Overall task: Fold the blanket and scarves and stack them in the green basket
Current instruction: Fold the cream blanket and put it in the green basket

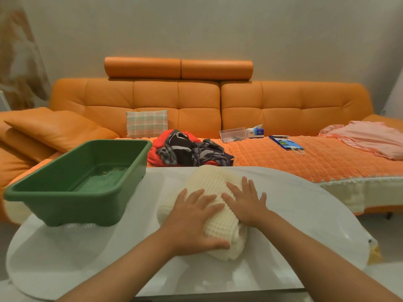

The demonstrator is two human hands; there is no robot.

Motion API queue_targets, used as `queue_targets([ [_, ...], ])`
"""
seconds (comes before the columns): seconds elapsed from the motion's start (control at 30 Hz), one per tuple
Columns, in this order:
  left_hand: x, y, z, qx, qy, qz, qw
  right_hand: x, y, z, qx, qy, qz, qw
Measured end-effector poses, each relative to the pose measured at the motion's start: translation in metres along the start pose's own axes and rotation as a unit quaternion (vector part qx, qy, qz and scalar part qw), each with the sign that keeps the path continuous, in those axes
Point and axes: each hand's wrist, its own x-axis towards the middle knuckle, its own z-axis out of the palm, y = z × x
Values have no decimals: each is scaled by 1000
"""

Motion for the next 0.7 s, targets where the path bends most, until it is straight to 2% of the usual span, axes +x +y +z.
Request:
queue_targets([
  [0.17, 0, 27, 17, 38, 59, 30, 997, 1, 3, 1, -125, 77, -124, 981],
  [0.33, 11, 5, 23, 75, 64, 68, 993, -3, 5, -3, -92, 67, -241, 964],
  [0.43, 12, -25, 11, 79, 43, 83, 992, -8, 4, -7, -103, 61, -252, 960],
  [0.57, 9, -67, -5, 58, -47, 16, 997, -15, 3, -10, -165, 16, -283, 945],
  [0.7, 6, -70, -11, 30, -111, 9, 993, -13, -5, -1, -252, 50, -280, 925],
])
